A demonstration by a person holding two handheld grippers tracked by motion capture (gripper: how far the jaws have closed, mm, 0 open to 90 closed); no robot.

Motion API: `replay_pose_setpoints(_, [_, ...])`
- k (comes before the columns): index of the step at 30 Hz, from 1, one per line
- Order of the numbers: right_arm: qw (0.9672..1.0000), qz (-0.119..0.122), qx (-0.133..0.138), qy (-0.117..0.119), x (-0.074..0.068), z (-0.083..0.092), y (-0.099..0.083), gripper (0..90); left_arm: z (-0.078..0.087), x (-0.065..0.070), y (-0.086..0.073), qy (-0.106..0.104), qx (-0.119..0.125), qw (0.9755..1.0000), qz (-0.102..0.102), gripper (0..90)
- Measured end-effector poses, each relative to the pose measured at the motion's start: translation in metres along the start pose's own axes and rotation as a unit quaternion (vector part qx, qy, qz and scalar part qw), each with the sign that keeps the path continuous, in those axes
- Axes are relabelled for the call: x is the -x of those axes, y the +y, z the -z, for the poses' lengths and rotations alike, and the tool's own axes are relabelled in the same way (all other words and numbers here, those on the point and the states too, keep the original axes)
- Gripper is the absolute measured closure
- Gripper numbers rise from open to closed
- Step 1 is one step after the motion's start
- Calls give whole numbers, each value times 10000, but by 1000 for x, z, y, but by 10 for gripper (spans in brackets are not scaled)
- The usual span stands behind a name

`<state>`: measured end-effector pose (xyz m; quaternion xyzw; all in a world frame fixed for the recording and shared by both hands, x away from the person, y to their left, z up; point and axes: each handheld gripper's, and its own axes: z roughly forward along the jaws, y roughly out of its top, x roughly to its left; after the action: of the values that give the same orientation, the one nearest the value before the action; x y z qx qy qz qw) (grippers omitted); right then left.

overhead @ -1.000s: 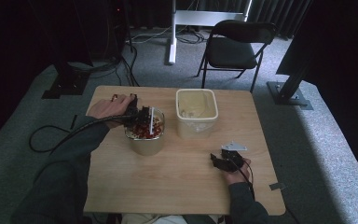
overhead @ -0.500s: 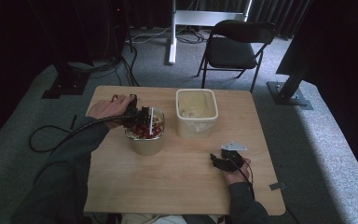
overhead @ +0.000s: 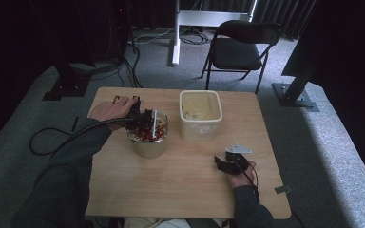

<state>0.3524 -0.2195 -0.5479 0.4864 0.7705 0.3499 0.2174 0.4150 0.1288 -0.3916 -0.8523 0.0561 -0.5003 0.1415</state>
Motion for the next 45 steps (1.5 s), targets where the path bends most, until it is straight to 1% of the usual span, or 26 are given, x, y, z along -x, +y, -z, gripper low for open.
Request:
replay_pose_setpoints(2, [10000,-1,0,-1,0,0,0,410,0,0,-1,-13,-17,10000,24,336])
replay_pose_setpoints(8, [10000,-2,2,0,0,0,0,410,0,0,-1,3,-30,10000,-19,336])
replay_pose_setpoints(11, [10000,-2,2,-1,0,0,0,411,-1,1,-2,-8,-48,10000,3,336])
replay_pose_setpoints(17, [10000,1,1,-1,0,0,0,410,-1,1,-2,3,-54,10000,-28,336])
replay_pose_setpoints(24, [10000,-1,1,-1,0,0,0,410,-1,0,-2,-14,-45,10000,-2,336])
replay_pose_setpoints(42, [10000,1,1,-1,0,0,0,410,-1,0,-3,-10,-68,10000,-50,336])
replay_pose_setpoints(45, [10000,-1,1,-1,0,0,0,410,-1,1,-2,-21,-64,10000,-34,336])
